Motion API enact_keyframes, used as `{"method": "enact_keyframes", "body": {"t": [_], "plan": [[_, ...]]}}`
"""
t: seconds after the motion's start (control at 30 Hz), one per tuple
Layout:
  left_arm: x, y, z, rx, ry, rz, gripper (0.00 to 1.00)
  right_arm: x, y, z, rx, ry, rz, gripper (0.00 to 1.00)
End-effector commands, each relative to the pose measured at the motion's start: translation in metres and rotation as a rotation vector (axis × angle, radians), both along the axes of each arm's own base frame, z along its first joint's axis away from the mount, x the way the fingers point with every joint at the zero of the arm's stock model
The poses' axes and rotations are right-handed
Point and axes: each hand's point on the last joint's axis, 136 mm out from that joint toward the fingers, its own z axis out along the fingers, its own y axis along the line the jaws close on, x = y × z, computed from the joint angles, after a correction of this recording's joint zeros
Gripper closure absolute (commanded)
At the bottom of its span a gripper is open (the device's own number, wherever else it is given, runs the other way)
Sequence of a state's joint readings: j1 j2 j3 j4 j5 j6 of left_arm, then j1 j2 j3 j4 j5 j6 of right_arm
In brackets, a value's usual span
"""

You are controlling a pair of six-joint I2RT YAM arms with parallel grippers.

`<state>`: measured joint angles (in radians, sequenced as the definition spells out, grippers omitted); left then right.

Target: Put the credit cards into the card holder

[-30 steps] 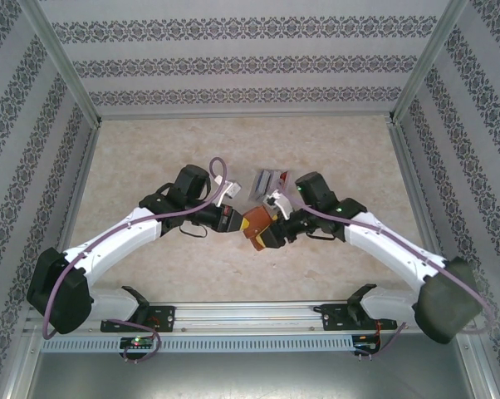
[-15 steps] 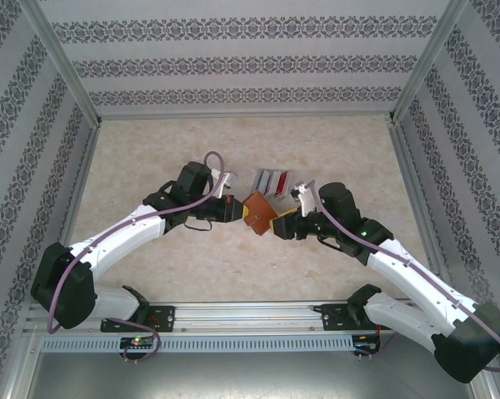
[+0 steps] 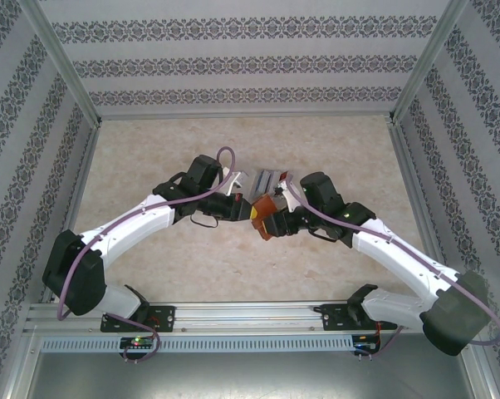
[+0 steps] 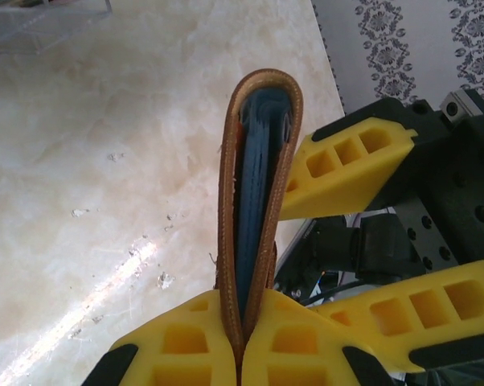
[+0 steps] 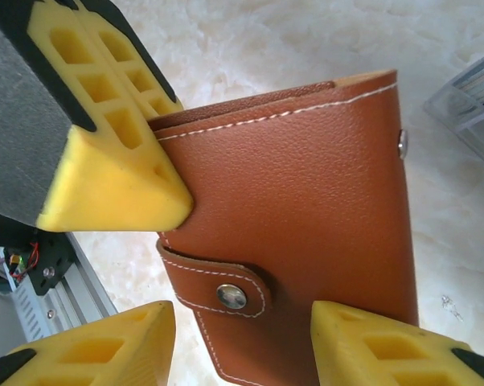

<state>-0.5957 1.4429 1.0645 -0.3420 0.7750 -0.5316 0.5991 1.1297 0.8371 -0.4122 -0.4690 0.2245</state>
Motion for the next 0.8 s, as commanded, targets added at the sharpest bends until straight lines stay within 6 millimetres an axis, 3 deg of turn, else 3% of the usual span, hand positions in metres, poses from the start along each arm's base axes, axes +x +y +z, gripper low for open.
{"method": "enact_keyframes", "body": {"t": [0.0, 0.3, 0.43, 0.6, 0.77], "plan": [[-0.016, -0.010, 0.016, -0.068, 0.013, -0.087, 1.00, -0.002, 0.002, -0.003, -0.004, 0.011, 0.038, 0.53], [-0.021, -0.015, 0.019, -0.096, 0.027, -0.122, 1.00, -0.018, 0.023, 0.010, 0.106, 0.044, 0.154, 0.78], [-0.018, -0.010, 0.015, -0.064, 0.019, -0.090, 1.00, -0.025, 0.025, 0.014, 0.130, 0.051, 0.187, 0.98], [-0.008, -0.002, 0.002, 0.023, 0.049, -0.007, 1.00, -0.041, 0.034, 0.017, 0.152, 0.034, 0.258, 1.00], [0.002, 0.000, -0.011, 0.067, 0.075, 0.053, 1.00, -0.070, 0.070, 0.019, 0.192, 0.013, 0.403, 1.00]]}}
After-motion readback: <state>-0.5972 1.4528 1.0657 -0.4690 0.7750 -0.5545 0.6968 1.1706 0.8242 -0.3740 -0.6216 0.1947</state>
